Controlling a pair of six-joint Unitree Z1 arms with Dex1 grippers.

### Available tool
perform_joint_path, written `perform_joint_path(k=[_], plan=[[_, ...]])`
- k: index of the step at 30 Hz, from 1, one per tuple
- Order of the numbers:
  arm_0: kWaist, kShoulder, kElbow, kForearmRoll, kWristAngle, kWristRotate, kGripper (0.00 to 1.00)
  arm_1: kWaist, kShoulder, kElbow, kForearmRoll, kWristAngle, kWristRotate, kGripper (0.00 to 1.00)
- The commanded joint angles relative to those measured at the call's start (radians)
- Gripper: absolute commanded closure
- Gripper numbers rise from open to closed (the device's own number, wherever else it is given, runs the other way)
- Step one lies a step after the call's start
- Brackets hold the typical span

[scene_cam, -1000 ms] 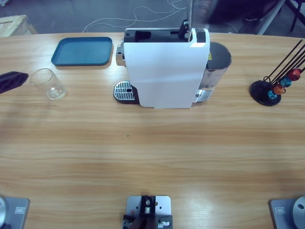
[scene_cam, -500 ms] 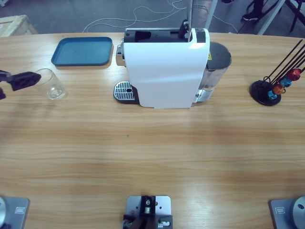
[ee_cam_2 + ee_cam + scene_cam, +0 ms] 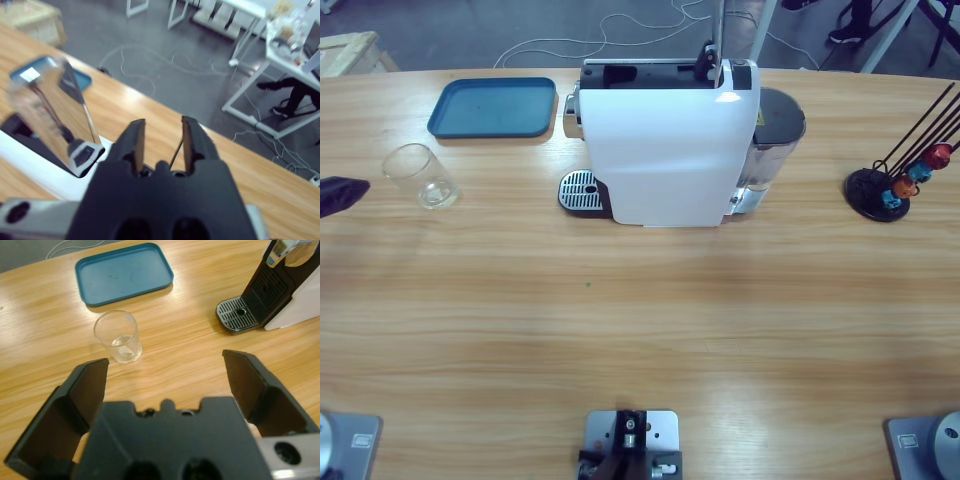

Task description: Pour coffee

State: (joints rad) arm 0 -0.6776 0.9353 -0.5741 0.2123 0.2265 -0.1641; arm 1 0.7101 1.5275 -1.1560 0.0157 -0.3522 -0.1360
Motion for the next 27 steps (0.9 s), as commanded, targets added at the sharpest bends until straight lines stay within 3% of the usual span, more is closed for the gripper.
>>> perform_joint_path(k=[1,10,27], plan=[[0.006,0.033,0.033,-0.030,-0.015,0.010,0.018,0.018,0.181,-0.147,0.063,-0.094,-0.009,1.000],[0.006,0.038,0.032,-0.030,-0.016,0.011,0.018,0.121,0.233,-0.326,0.196,-0.179,-0.032,1.000],[0.006,0.048,0.031,-0.030,-0.015,0.011,0.018,0.234,0.260,-0.353,0.239,-0.239,0.056,1.000]])
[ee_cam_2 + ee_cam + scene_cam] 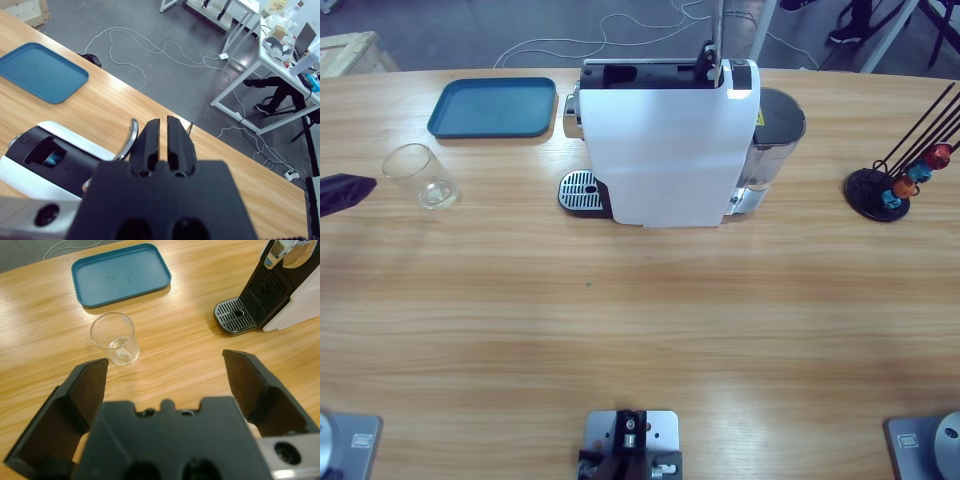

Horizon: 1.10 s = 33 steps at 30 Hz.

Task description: Pour coffee

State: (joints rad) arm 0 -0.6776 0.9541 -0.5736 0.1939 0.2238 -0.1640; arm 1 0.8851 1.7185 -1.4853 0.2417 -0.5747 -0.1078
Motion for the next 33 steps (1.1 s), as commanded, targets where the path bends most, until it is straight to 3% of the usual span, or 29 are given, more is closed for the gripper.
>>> perform_joint_path(k=[1,24,33], plan=[[0.005,0.029,0.031,-0.011,-0.012,0.011,0.018,0.074,0.080,-0.028,0.014,-0.017,0.038,1.000],[0.006,0.034,0.031,-0.011,-0.012,0.011,0.018,0.135,0.312,-0.055,-0.043,0.065,0.181,1.000],[0.006,0.028,0.032,-0.010,-0.013,0.011,0.018,0.152,0.358,0.057,-0.164,0.085,0.264,1.000]])
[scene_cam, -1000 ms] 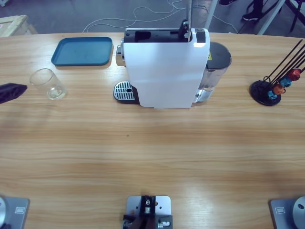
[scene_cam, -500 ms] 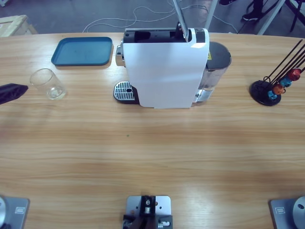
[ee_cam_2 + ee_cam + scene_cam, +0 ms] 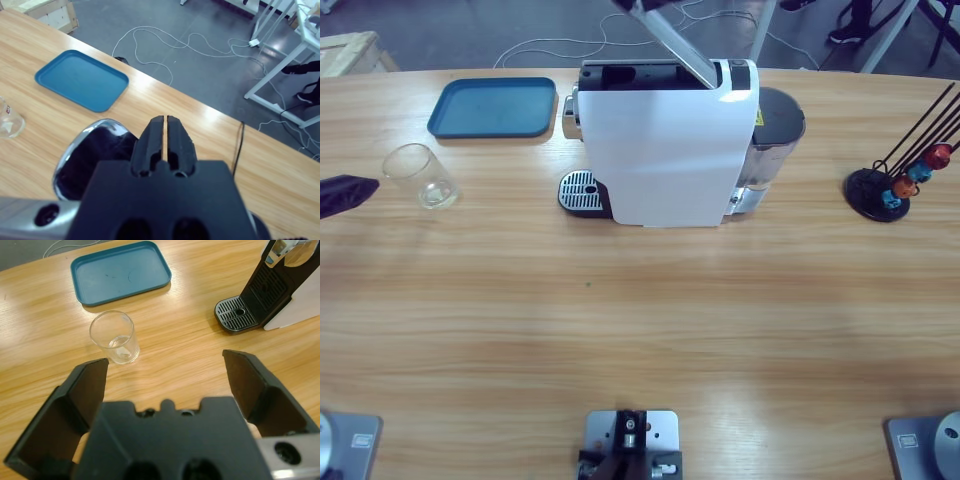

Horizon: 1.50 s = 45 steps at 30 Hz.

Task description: Pour coffee

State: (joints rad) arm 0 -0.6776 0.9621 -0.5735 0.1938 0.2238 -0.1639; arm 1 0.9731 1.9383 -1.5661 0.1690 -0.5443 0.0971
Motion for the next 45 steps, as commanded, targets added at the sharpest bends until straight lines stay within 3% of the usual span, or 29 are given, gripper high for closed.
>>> perform_joint_path(k=[1,25,32,33,34,35,38,40,45], plan=[[0.006,0.018,0.032,-0.009,-0.014,0.011,0.018,0.064,0.141,0.156,-0.109,0.055,0.064,1.000],[0.006,0.015,0.035,0.003,-0.031,0.009,0.018,0.064,0.179,0.446,-0.402,0.063,0.176,1.000],[0.010,0.060,-0.008,-0.011,-0.002,-0.007,0.018,0.063,-0.040,0.455,-0.376,0.130,0.078,1.000],[0.028,0.094,-0.024,-0.013,0.007,-0.018,0.018,0.060,-0.101,0.443,-0.345,0.183,0.054,0.736],[0.054,0.130,-0.044,-0.013,0.011,-0.031,0.018,0.059,-0.148,0.429,-0.299,0.218,0.039,0.137],[0.083,0.164,-0.066,-0.013,0.020,-0.045,0.018,0.059,-0.192,0.419,-0.248,0.251,0.020,0.009],[0.168,0.280,-0.113,-0.017,0.026,-0.131,0.018,0.059,-0.307,0.391,-0.087,0.288,-0.026,0.000],[0.174,0.364,-0.109,-0.075,0.028,-0.188,0.018,0.059,-0.387,0.405,0.019,0.279,-0.054,0.000],[0.174,0.503,-0.082,-0.182,0.033,-0.227,0.018,0.059,-0.542,0.548,0.072,0.249,-0.064,0.000]])
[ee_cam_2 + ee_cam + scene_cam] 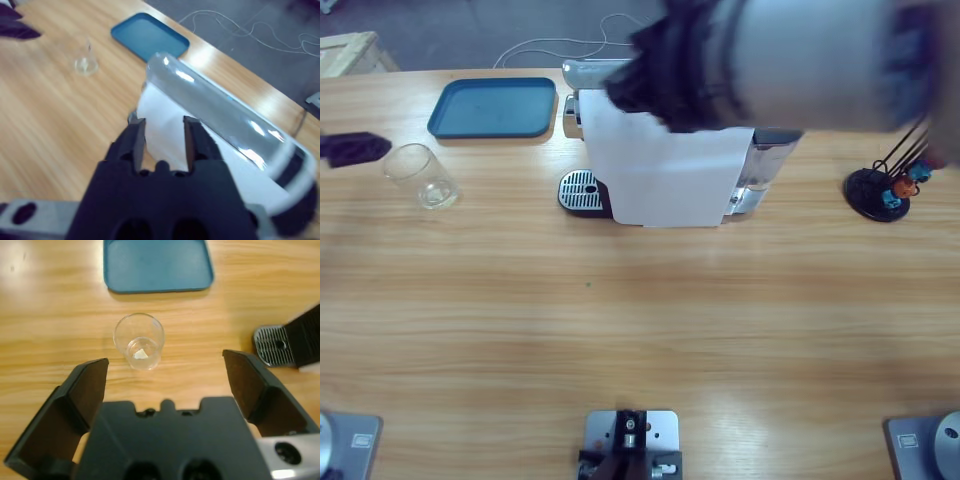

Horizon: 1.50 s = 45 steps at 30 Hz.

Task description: Pour coffee

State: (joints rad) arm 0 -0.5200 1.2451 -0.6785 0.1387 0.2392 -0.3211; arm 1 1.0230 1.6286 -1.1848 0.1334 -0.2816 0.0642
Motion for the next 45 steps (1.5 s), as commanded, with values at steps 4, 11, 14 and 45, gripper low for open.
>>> perform_joint_path(k=[4,11,14,45], plan=[[0.017,0.229,0.026,-0.138,0.092,-0.064,0.018,0.009,-0.282,0.261,0.105,-0.020,-0.019,0.000],[0.017,0.238,0.029,-0.142,0.177,-0.059,0.018,0.009,-0.252,0.272,0.057,-0.037,-0.017,0.000],[0.017,0.269,0.041,-0.143,0.177,-0.066,0.018,0.009,-0.238,0.274,0.045,-0.040,-0.017,0.000],[0.017,0.539,0.059,-0.385,0.161,-0.072,0.034,0.008,-0.175,0.300,-0.009,-0.052,-0.015,0.000]])
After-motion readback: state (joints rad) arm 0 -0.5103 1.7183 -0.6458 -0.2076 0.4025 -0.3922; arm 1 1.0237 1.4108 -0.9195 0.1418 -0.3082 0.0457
